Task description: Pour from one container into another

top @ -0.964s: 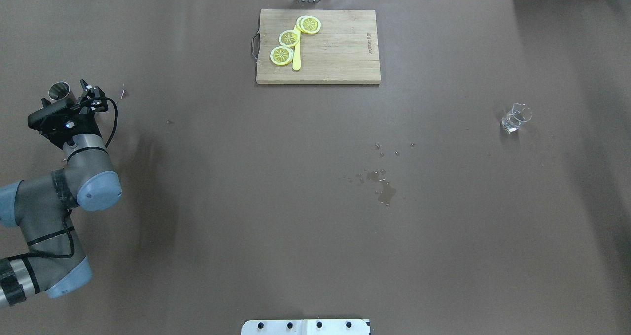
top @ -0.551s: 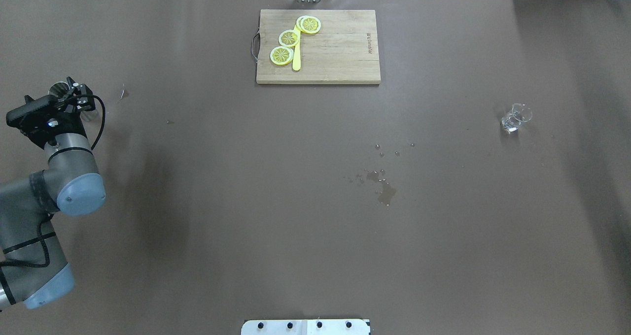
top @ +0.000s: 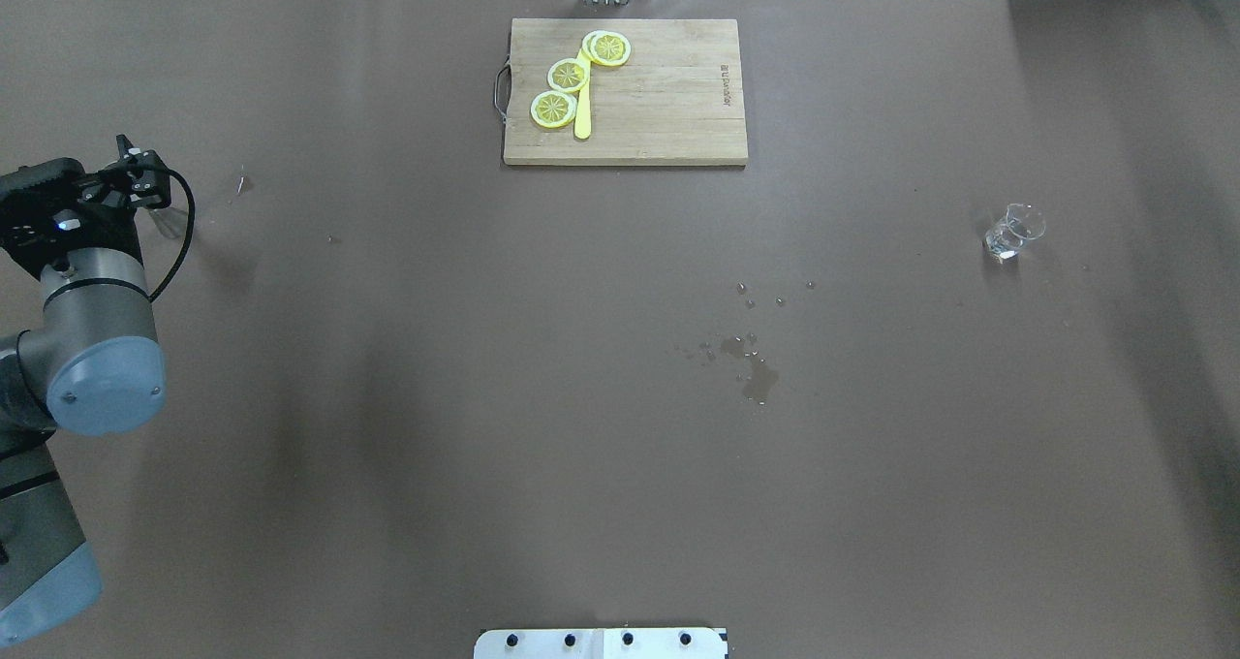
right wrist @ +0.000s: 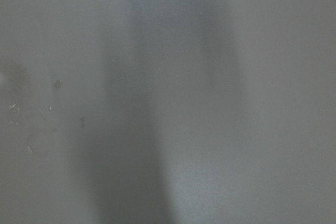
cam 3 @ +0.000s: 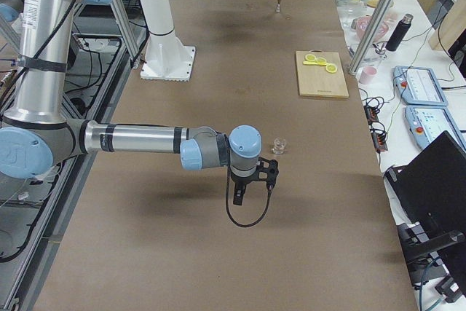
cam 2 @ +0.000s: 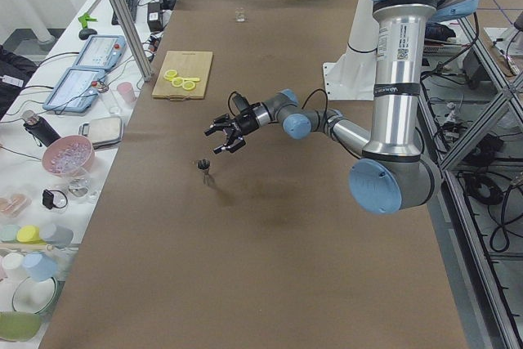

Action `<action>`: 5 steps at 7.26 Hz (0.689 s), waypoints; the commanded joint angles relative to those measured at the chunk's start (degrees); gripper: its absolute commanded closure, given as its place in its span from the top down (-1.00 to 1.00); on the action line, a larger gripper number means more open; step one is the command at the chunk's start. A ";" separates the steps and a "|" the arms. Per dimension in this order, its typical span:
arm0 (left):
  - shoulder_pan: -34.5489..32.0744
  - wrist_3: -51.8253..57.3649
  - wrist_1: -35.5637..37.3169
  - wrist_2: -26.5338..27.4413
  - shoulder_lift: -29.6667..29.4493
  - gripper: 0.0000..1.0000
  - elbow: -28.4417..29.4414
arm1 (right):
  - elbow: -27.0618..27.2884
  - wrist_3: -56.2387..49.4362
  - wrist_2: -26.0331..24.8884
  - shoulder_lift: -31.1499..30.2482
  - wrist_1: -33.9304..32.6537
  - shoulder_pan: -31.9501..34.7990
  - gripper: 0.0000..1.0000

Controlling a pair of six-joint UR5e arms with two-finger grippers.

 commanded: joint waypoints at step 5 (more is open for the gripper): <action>0.50 23.14 1.35 -15.60 -1.95 0.94 -14.36 | 0.19 -0.02 0.66 -1.01 4.69 0.53 1.00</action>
